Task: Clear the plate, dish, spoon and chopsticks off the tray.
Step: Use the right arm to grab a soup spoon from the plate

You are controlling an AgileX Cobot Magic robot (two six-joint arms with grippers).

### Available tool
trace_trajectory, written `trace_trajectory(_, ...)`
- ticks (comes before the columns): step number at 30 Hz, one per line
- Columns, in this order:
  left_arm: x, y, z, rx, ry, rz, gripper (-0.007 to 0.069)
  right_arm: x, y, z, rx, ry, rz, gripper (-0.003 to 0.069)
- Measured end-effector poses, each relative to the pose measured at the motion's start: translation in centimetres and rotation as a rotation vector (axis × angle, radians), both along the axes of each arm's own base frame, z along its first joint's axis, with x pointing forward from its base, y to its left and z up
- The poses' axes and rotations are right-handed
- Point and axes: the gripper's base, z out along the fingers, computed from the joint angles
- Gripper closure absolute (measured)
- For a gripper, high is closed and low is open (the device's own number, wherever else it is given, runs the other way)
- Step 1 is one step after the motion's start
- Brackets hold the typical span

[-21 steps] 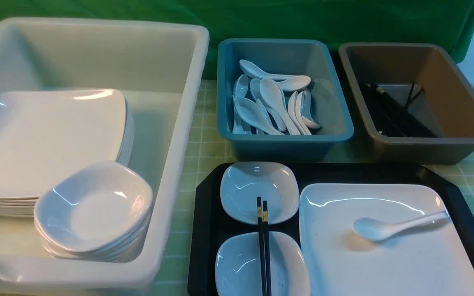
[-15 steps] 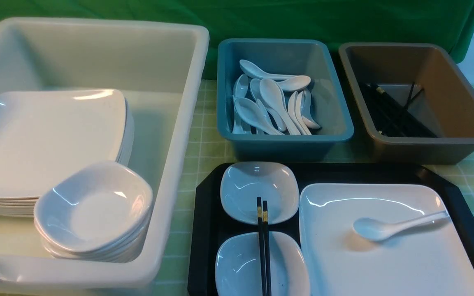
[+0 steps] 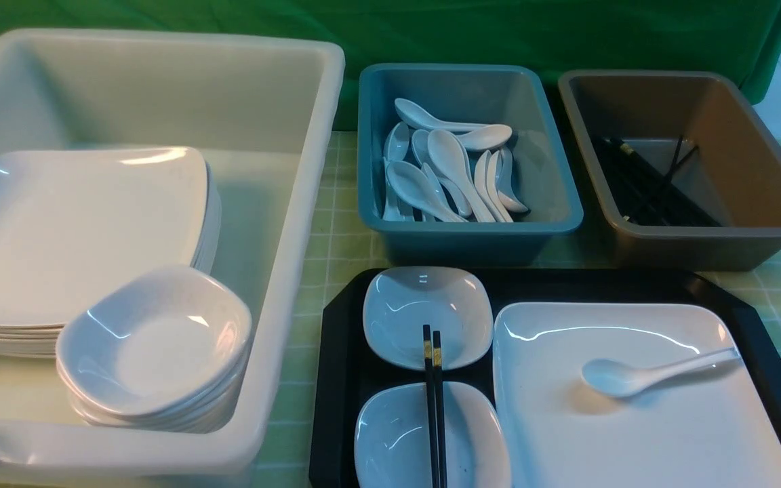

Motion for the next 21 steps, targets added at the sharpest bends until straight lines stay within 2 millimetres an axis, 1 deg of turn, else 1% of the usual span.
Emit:
trace_trajectory(16,0.0,0.0,0.0,0.0,0.0,0.0,0.0624,0.0,0.0,0.0,0.0,0.0,0.0,0.0419)
trace_trajectory(21,0.0,0.0,0.0,-0.002,0.0,0.0,0.0624,0.0,-0.03,0.01,-0.094,-0.008,0.014,0.0419)
